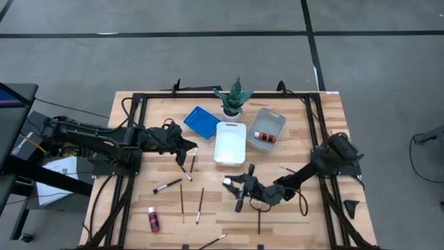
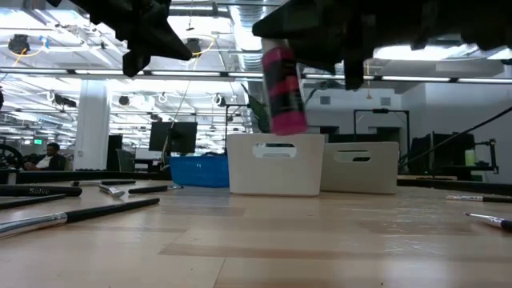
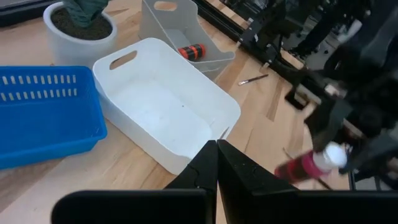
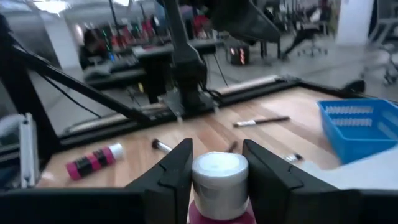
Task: Pick & Place Paint Supplies
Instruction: Put the pink paint bottle into the gray bin
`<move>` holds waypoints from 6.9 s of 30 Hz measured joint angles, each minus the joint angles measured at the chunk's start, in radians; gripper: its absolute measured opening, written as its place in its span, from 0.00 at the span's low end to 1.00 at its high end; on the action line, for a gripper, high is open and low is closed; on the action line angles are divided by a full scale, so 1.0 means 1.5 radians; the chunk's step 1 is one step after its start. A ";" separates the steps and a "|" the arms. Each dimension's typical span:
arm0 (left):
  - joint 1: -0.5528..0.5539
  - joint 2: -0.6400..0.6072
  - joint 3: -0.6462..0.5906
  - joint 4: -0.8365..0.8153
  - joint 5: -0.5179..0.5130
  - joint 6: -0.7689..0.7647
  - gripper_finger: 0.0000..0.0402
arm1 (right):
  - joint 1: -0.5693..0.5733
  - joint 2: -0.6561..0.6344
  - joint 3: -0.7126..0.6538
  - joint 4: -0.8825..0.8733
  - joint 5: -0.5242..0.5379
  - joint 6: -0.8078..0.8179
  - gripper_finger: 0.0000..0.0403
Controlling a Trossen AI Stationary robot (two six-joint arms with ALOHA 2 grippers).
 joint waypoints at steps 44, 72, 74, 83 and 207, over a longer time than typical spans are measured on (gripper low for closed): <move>-0.007 0.000 0.000 -0.009 -0.031 -0.060 0.00 | -0.001 0.144 -0.097 0.270 -0.060 -0.095 0.30; -0.011 0.000 0.000 -0.008 -0.009 -0.065 0.00 | -0.011 0.143 -0.098 0.228 -0.073 -0.007 0.55; -0.011 0.000 0.000 -0.009 -0.009 -0.065 0.00 | -0.011 0.138 -0.098 0.233 -0.071 -0.007 0.56; -0.038 0.000 0.000 -0.008 -0.009 -0.065 0.00 | -0.022 0.034 -0.097 0.169 -0.087 -0.056 0.57; -0.054 0.000 0.000 -0.019 -0.117 0.100 0.00 | -0.668 -0.369 0.157 -1.233 -0.421 0.091 0.28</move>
